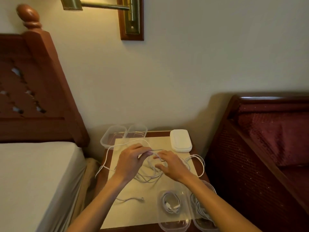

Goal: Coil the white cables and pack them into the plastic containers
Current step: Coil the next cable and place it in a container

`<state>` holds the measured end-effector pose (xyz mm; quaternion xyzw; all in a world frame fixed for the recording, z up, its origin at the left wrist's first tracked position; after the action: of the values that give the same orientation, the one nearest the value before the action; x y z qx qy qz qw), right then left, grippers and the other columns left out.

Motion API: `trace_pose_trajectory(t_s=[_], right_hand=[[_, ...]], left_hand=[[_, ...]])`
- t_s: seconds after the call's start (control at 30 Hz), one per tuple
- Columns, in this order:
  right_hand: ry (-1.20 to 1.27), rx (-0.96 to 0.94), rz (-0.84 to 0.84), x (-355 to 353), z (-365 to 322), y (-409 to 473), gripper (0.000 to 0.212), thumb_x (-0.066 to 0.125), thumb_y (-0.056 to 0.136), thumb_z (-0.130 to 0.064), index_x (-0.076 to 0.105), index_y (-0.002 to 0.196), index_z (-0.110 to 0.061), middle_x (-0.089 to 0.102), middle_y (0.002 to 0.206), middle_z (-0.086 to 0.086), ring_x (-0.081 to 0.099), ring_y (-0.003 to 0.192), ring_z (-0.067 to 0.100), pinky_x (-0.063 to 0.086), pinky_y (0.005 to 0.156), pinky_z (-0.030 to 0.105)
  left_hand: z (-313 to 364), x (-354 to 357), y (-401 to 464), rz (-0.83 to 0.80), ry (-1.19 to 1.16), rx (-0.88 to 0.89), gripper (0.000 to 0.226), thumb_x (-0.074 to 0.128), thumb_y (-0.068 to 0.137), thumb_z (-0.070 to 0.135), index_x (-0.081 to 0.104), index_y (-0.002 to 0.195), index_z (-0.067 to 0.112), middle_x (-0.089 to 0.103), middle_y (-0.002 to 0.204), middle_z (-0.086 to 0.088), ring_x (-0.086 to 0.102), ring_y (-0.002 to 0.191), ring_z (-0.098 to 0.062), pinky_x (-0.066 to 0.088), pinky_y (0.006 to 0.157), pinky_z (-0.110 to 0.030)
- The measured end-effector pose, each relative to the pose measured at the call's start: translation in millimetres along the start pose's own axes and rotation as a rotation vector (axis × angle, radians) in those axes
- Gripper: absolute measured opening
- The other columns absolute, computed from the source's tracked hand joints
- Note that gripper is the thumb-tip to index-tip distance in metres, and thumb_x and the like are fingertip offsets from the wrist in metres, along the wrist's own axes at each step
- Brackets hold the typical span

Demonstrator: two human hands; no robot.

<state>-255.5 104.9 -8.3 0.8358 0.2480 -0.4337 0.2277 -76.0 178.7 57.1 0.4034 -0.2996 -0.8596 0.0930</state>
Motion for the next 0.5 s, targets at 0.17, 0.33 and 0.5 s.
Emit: trace_pose_trajectory(t_s=[0.17,0.33,0.5], right_hand=[[0.131,0.089,0.124,-29.1,-1.6,26.0,0.013,0.062,0.093,-0.019,0.074,0.091,-0.014,0.074,0.092,0.003,0.064,0.084,0.016,0.051,0.079,0.036],[0.333,0.314,0.295,-88.9,-1.1,27.8,0.042,0.063,0.092,-0.037,0.064,0.056,-0.017,0.064,0.051,0.002,0.057,0.046,0.007,0.047,0.060,0.024],[0.244,0.234,0.187,-137.3,-55.1,46.9,0.051,0.039,0.103,-0.041,0.051,0.056,-0.022,0.048,0.054,-0.003,0.041,0.050,0.011,0.033,0.056,0.030]], left_hand=[[36.3,-66.7,39.5,0.283,0.076,0.152,0.009,0.072,0.088,0.019,0.076,0.095,0.014,0.063,0.084,0.012,0.055,0.072,0.002,0.046,0.064,-0.017],[21.5,-113.5,50.7,0.222,0.126,-0.112,0.010,0.077,0.083,0.019,0.079,0.091,0.015,0.068,0.077,0.005,0.064,0.071,-0.016,0.047,0.064,-0.026],[14.4,-82.9,38.1,-0.563,0.084,-0.472,0.062,0.076,0.078,0.044,0.054,0.135,0.032,0.067,0.118,0.008,0.062,0.084,-0.004,0.048,0.079,-0.024]])
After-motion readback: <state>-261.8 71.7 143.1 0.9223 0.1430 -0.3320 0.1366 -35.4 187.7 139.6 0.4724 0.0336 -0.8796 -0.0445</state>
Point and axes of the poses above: each hand's wrist, its own y-axis towards the middle knuckle, its own x-axis out of the palm, z = x × y, the point moved 2 cm from there along y, towards the middle knuckle
